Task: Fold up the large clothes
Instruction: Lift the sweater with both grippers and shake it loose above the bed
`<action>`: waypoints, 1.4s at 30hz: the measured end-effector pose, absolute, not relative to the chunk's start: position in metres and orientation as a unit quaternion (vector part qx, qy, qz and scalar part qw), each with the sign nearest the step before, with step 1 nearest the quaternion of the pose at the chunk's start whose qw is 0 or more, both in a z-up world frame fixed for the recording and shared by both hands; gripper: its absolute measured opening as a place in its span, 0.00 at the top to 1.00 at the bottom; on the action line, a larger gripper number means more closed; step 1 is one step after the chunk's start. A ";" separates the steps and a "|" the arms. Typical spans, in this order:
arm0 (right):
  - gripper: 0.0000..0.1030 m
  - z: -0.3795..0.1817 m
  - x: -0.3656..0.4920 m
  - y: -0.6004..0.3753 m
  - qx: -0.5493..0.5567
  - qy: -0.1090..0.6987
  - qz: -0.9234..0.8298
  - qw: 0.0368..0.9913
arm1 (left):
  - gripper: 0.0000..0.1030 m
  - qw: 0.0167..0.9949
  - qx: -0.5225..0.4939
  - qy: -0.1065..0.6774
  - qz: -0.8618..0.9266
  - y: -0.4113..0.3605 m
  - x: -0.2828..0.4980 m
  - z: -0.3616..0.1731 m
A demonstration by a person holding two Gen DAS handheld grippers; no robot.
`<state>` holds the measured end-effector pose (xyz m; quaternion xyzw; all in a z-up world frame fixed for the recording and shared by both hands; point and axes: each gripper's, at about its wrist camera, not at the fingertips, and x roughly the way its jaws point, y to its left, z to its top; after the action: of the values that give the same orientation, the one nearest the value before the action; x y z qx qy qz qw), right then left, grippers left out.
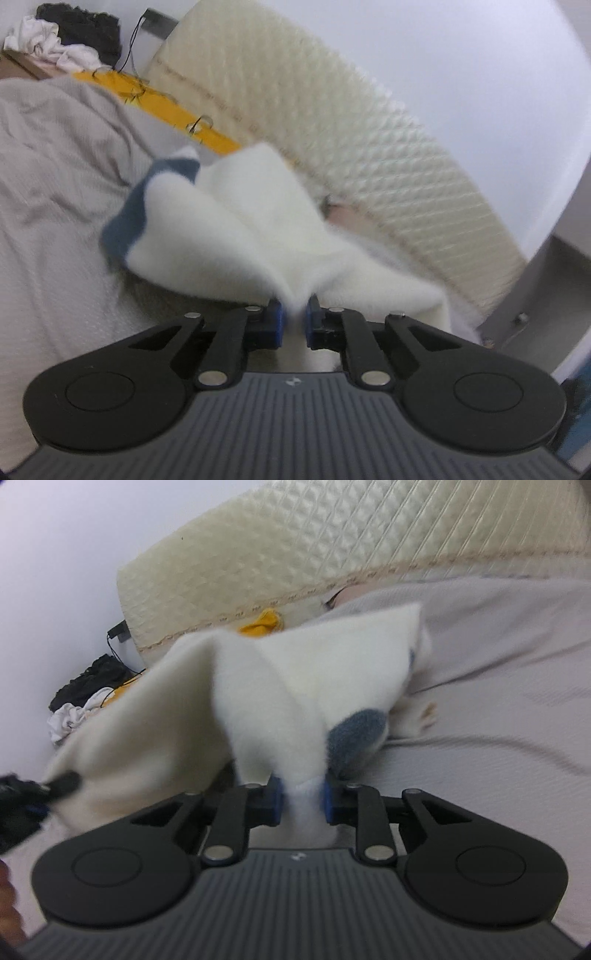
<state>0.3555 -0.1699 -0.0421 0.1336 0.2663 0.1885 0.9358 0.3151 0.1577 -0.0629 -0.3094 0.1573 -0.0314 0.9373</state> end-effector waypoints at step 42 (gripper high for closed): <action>0.67 -0.055 0.197 -0.258 0.124 0.392 0.049 0.910 | 0.90 0.910 -0.248 0.328 -0.049 0.062 0.196 -0.108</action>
<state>0.1973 -0.2584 -0.0554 0.1243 0.3917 0.0490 0.9104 0.1961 0.0617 -0.1081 -0.2483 0.3279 -0.0488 0.9102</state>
